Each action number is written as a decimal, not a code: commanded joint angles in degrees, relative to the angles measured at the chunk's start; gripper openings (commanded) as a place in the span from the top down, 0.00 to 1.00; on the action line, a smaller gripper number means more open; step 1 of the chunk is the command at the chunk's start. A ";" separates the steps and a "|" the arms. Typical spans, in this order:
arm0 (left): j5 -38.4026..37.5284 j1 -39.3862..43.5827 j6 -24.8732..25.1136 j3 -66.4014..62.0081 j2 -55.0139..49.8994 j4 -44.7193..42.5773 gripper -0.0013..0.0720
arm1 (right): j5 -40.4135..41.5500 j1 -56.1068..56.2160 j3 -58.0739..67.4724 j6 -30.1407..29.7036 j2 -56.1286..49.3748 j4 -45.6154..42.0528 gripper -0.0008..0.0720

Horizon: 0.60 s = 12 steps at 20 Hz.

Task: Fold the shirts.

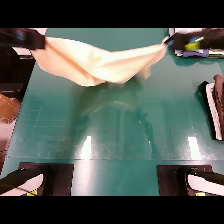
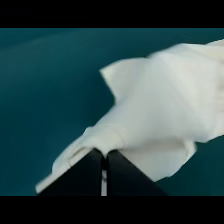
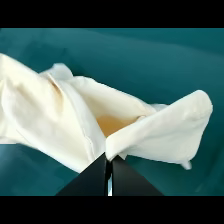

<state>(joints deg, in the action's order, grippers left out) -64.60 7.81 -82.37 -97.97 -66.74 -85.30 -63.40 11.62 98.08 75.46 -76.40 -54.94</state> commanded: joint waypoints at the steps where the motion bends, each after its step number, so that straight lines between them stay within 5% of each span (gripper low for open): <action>1: 0.07 0.00 -0.15 -2.93 10.86 -1.27 0.95 | -6.03 -4.31 6.51 0.17 12.07 -3.80 0.97; 7: 0.28 0.00 -0.13 -3.45 24.55 3.89 0.95 | -7.37 -9.77 8.00 3.15 25.92 -3.87 0.97; 12: -5.25 0.00 -0.15 -2.32 25.31 8.22 0.95 | -13.86 -16.65 7.89 10.05 25.14 -7.91 0.97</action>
<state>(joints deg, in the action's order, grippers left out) -65.87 7.79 -82.52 -101.01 -42.09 -79.50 -73.03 -1.87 105.84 81.43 -51.13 -60.51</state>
